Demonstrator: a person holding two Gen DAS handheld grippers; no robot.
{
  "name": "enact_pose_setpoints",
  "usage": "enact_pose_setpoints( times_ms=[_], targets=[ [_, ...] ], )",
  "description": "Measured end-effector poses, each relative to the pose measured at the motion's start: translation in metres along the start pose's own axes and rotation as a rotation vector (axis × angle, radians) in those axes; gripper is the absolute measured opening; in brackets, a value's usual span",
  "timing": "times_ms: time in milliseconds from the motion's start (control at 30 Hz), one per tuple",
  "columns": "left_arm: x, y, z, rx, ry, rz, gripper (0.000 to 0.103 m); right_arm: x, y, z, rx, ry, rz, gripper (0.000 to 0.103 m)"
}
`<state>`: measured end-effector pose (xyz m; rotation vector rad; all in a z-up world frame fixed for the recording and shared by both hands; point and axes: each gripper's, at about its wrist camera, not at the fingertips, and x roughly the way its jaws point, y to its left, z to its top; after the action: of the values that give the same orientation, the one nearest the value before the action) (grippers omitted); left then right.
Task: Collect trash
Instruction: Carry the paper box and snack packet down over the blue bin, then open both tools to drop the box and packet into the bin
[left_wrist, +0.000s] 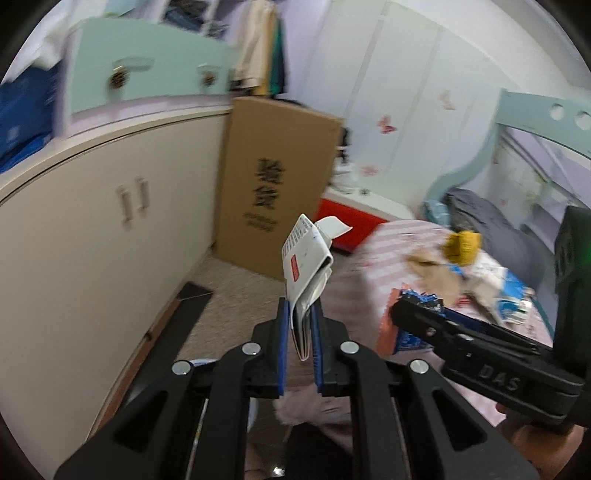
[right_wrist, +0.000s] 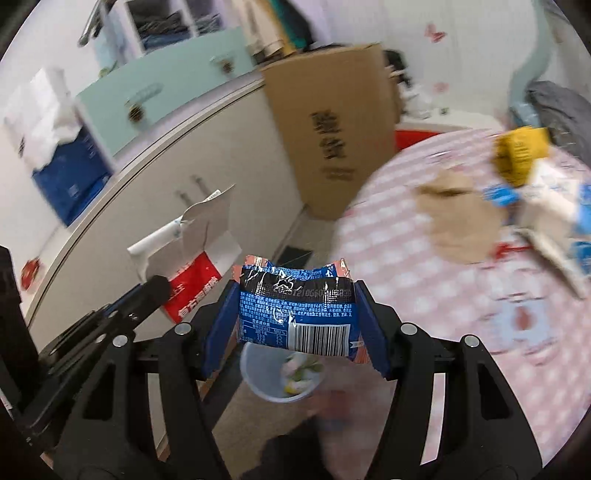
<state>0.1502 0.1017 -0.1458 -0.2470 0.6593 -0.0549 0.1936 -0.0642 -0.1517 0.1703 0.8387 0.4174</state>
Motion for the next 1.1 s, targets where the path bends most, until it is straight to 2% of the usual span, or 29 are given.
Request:
enact_pose_setpoints(
  times_ms=[167, 333, 433, 533, 667, 800, 1100],
  targets=[
    [0.011, 0.065, -0.008, -0.074, 0.045, 0.110, 0.010, 0.053, 0.036, -0.011, -0.029, 0.088, 0.064, 0.061],
    [0.029, 0.109, -0.020, -0.120, 0.093, 0.193, 0.010, 0.112, 0.062, -0.027, -0.052, 0.173, 0.092, 0.062],
    [0.042, 0.130, -0.027, -0.138, 0.130, 0.232, 0.010, 0.143, 0.064, -0.034, -0.017, 0.205, 0.114, 0.071],
    [0.055, 0.142, -0.035, -0.141, 0.171, 0.264, 0.011, 0.162, 0.059, -0.042, 0.010, 0.235, 0.101, 0.073],
    [0.068, 0.151, -0.044, -0.136, 0.219, 0.284, 0.011, 0.168, 0.054, -0.052, 0.020, 0.245, 0.063, 0.075],
    [0.081, 0.148, -0.051, -0.138, 0.258, 0.282, 0.011, 0.154, 0.047, -0.062, 0.026, 0.188, 0.000, 0.082],
    [0.099, 0.128, -0.059, -0.112, 0.303, 0.266, 0.011, 0.145, 0.018, -0.068, 0.172, 0.133, -0.002, 0.086]
  ],
)
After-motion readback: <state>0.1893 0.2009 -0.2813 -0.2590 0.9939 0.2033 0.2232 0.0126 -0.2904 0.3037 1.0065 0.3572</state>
